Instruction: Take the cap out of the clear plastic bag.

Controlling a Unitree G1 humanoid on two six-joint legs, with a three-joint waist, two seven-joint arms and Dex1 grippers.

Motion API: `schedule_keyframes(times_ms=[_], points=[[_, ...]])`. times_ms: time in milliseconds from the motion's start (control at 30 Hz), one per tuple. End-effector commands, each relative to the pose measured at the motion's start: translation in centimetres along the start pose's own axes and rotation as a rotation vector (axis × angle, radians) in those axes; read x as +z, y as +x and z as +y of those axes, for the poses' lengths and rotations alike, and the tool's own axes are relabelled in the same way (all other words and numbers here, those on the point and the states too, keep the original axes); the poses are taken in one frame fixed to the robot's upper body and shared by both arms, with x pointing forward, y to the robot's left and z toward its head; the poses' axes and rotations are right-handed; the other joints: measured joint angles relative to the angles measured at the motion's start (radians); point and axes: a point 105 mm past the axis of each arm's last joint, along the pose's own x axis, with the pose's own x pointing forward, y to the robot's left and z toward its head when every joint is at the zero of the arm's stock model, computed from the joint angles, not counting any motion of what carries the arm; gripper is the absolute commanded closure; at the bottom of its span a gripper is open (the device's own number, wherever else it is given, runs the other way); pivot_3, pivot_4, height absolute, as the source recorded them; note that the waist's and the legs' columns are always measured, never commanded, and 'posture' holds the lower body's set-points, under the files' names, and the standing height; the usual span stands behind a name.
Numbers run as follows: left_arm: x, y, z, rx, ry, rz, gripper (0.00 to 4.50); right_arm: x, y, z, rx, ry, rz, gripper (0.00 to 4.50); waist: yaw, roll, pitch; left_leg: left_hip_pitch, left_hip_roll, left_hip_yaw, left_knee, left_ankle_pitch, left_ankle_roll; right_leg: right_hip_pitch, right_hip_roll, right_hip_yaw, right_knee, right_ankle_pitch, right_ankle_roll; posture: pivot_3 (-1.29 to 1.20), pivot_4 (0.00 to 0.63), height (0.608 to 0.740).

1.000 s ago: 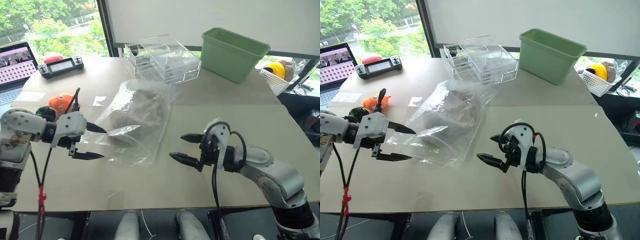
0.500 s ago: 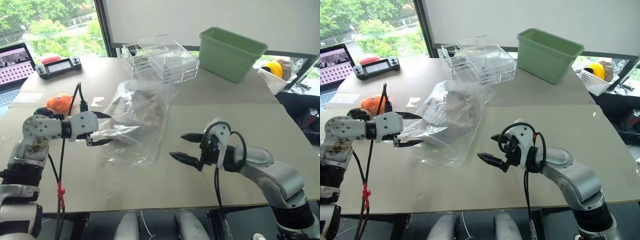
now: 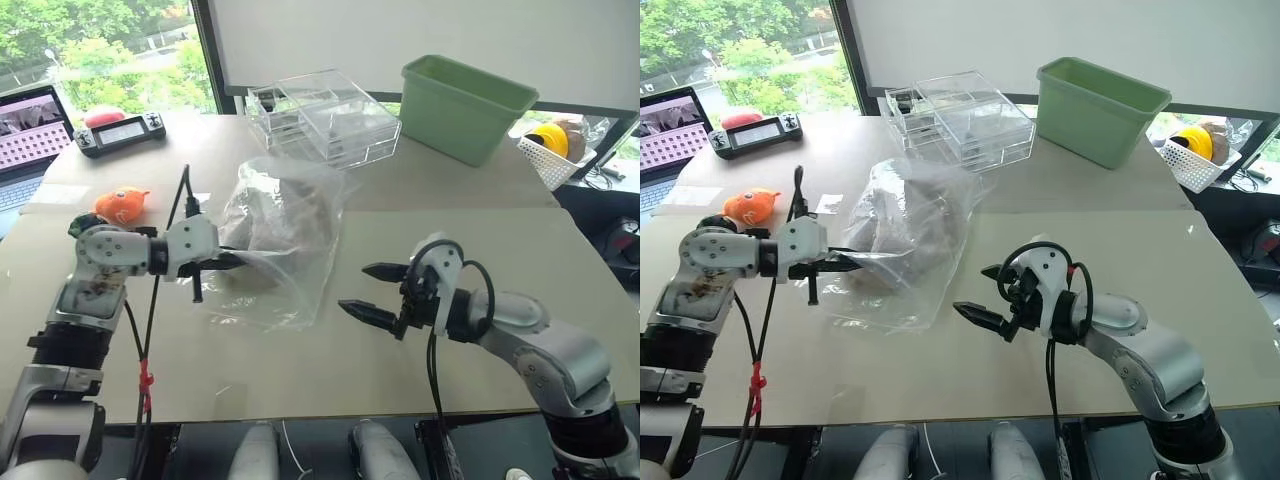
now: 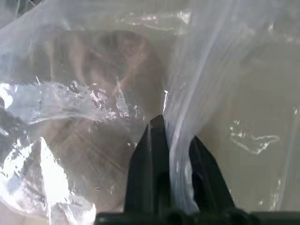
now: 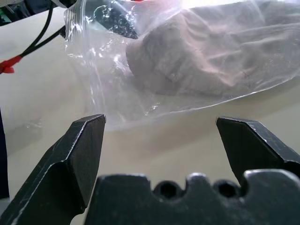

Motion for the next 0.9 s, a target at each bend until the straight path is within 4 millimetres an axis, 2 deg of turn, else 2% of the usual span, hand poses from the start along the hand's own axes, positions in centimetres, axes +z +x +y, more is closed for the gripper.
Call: schedule_keyframes(times_ms=[33,167,200,267,367,467,567,633,767,900], points=[[1.8,0.6,0.2,-0.023,-0.015,-0.035,4.49,3.1,-0.4,1.2,0.062,0.001,-0.123,0.00,-0.003,0.000,0.000,0.000,0.000,0.000,0.000,0.000,0.000,0.000,0.000,0.000,0.000,0.000,0.000,0.00,0.150,0.735],[2.1,1.7,0.3,-0.054,-0.111,-0.046,4.49,6.8,-1.0,3.6,0.266,0.129,-0.311,0.00,-0.004,0.000,0.000,0.000,0.000,0.000,0.000,0.000,0.000,0.000,0.000,0.000,0.001,0.000,0.000,0.00,0.150,0.735],[2.5,2.2,0.6,-0.049,-0.120,-0.061,4.49,7.7,-1.6,4.7,0.371,0.193,-0.364,0.00,-0.004,0.000,0.000,0.000,0.000,0.000,0.000,0.000,0.000,0.000,0.000,0.000,0.001,0.000,0.000,0.00,0.150,0.735],[2.9,2.7,0.9,-0.043,-0.126,-0.078,4.49,8.8,-2.4,5.7,0.483,0.268,-0.412,0.00,0.001,0.000,0.000,0.000,0.000,-0.001,0.000,0.000,0.000,0.001,0.000,0.000,0.001,0.000,0.000,0.00,0.150,0.735],[4.7,4.1,1.6,-0.031,-0.168,-0.156,4.49,8.3,-1.8,6.8,0.556,0.332,-0.363,0.00,0.004,0.000,0.000,0.000,-0.001,-0.001,0.000,0.000,0.000,0.002,0.000,-0.001,-0.001,0.002,-0.003,0.00,0.150,0.735],[5.9,5.0,1.9,-0.027,-0.194,-0.206,4.49,7.3,-0.4,7.1,0.542,0.322,-0.309,0.00,0.001,0.000,0.000,0.000,-0.001,-0.002,0.001,0.000,0.000,0.001,0.000,-0.001,0.000,0.002,-0.004,0.00,0.150,0.735],[6.4,5.5,1.8,-0.023,-0.217,-0.233,4.49,6.3,1.5,6.4,0.457,0.281,-0.270,0.00,-0.010,0.000,0.000,0.000,-0.001,-0.001,0.001,0.000,0.000,0.001,0.000,0.000,0.001,0.002,-0.003,0.00,0.150,0.735],[6.4,5.5,1.7,-0.023,-0.220,-0.235,4.49,5.8,2.1,6.1,0.426,0.254,-0.250,0.00,-0.014,0.000,0.000,0.000,-0.001,-0.001,0.001,0.000,0.000,0.000,0.000,0.000,0.001,0.002,-0.003,0.00,0.150,0.735],[6.6,5.6,1.0,-0.044,-0.232,-0.247,4.49,2.6,6.0,0.9,0.022,-0.009,-0.116,0.00,-0.016,0.000,0.000,0.000,-0.001,-0.001,0.001,0.000,0.000,0.000,0.000,0.000,0.001,0.002,-0.003,0.00,0.150,0.735],[6.7,5.6,0.9,-0.043,-0.241,-0.251,4.49,0.9,7.2,-1.0,-0.115,-0.257,-0.042,0.00,-0.010,0.000,0.000,0.000,-0.001,-0.001,0.001,0.000,0.000,0.000,0.000,0.000,0.001,0.002,-0.003,0.00,0.150,0.735]])
